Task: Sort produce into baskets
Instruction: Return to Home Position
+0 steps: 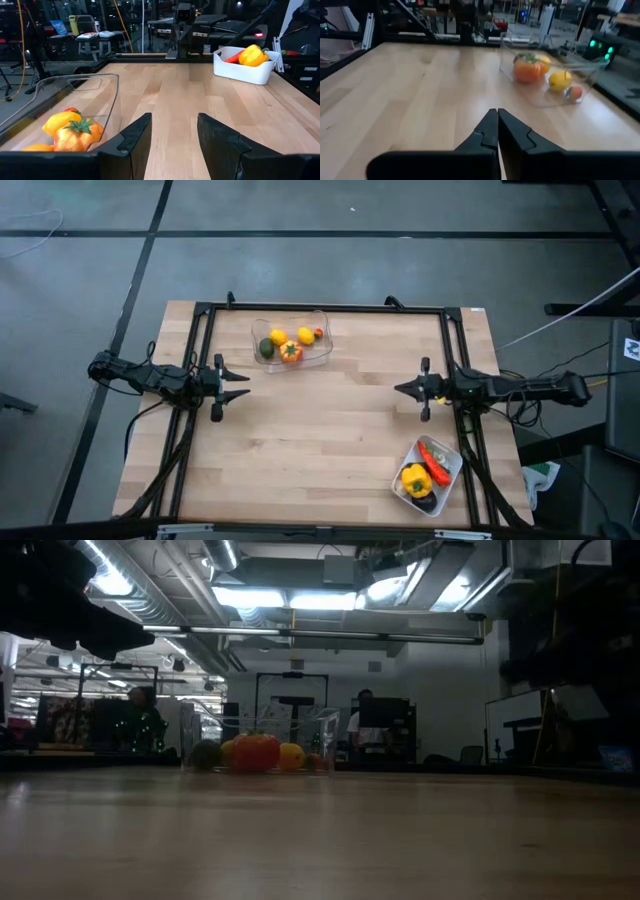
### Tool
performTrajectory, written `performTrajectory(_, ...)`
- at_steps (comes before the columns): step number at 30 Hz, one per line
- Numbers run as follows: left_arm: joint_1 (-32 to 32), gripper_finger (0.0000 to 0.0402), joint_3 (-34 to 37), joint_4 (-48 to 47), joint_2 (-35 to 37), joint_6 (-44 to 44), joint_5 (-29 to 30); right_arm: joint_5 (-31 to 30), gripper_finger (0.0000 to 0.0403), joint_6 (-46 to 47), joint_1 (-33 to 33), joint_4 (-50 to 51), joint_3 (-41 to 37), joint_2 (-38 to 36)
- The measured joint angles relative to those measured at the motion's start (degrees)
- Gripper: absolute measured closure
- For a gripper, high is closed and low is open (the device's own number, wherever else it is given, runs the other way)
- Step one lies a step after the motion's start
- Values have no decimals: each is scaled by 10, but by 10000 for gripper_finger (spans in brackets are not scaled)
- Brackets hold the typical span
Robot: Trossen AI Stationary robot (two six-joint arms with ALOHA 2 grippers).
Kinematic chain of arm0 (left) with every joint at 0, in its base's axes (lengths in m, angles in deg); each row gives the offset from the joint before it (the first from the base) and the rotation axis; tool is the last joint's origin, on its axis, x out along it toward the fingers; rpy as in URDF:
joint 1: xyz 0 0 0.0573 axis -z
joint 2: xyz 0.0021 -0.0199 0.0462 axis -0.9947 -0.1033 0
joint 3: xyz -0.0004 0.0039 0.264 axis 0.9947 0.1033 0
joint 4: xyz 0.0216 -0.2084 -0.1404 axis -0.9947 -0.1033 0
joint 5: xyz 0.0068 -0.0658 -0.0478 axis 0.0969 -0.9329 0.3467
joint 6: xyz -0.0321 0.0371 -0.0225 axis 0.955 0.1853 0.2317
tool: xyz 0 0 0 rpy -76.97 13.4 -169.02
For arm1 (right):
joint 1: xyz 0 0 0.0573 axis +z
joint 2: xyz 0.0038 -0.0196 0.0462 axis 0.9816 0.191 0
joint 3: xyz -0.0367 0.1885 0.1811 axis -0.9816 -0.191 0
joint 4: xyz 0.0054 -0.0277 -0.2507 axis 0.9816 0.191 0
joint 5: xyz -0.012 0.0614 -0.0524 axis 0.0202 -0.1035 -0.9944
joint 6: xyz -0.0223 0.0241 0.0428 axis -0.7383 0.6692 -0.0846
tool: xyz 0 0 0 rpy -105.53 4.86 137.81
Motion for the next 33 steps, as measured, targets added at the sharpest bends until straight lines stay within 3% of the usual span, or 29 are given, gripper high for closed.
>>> performTrajectory(10, 0, 247, 0, 0, 0, 0, 0, 0, 393, -10, 0, 0, -1, -124)
performTrajectory(15, 0, 247, 0, 0, 0, 0, 0, -2, 393, -10, -1, -42, -2, -123)
performTrajectory(33, 0, 247, 0, 0, -1, 0, 0, 4, 393, -10, -26, -5, -3, -122)
